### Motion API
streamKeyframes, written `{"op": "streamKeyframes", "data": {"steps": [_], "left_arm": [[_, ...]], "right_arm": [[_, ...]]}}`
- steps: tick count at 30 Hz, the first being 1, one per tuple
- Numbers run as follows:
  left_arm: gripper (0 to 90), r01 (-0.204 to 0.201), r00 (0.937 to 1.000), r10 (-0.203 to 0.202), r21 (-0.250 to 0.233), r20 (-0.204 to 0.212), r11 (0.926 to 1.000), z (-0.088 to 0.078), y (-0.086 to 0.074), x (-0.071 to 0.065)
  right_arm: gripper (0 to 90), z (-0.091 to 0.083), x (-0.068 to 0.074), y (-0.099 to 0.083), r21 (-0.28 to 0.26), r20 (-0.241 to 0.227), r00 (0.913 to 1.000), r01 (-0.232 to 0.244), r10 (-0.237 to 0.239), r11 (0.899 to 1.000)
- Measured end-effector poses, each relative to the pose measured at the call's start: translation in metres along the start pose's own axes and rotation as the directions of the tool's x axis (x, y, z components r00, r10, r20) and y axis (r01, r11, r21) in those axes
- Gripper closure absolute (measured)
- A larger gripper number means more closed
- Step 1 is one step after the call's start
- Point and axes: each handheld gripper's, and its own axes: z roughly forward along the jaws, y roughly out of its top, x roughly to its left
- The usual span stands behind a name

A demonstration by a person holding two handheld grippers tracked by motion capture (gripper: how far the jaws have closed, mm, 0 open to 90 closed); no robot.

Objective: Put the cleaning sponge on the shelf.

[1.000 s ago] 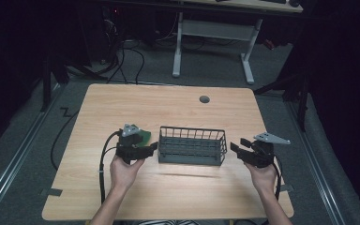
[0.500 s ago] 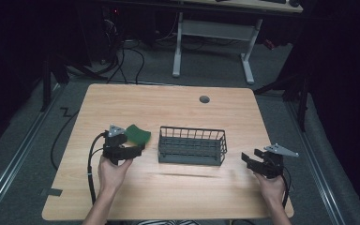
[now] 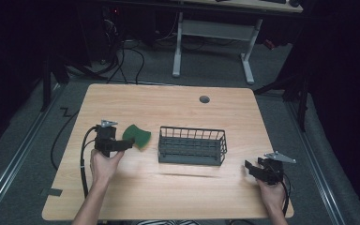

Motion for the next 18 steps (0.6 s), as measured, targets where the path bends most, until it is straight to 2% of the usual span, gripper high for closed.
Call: {"op": "streamKeyframes", "data": {"steps": [2, 5, 7, 10, 18], "left_arm": [[20.7, 0.003, 0.9999, -0.003, 0.003, -0.01, 1.0, 0.004, 0.002, 0.005], [22.5, 0.008, 0.9997, -0.008, 0.006, -0.023, 0.9999, 0.009, 0.006, 0.011], [25.0, 0.028, 0.9995, -0.028, -0.003, -0.014, 0.9996, 0.012, 0.008, 0.016], [29.2, 0.034, 0.9993, -0.034, 0.005, -0.016, 0.9994, 0.019, 0.011, 0.022], [40.7, 0.068, 0.9977, -0.068, 0.008, -0.005, 0.9977, 0.038, 0.015, 0.034]], "right_arm": [[37.3, 0.0, 0.0, 0.0, -0.007, 0.002, 0.9999, 0.013, -0.013, 1.0], [37.6, 0.0, 0.003, 0.0, 0.009, 0.023, 0.9991, 0.034, -0.035, 0.999], [37.6, 0.0, 0.005, -0.001, 0.016, 0.041, 0.9978, 0.051, -0.051, 0.999], [37.0, 0.001, 0.008, -0.001, 0.02, 0.057, 0.9953, 0.077, -0.078, 0.997], [36.6, 0.001, 0.008, -0.001, 0.02, 0.057, 0.9953, 0.077, -0.078, 0.997]]}}
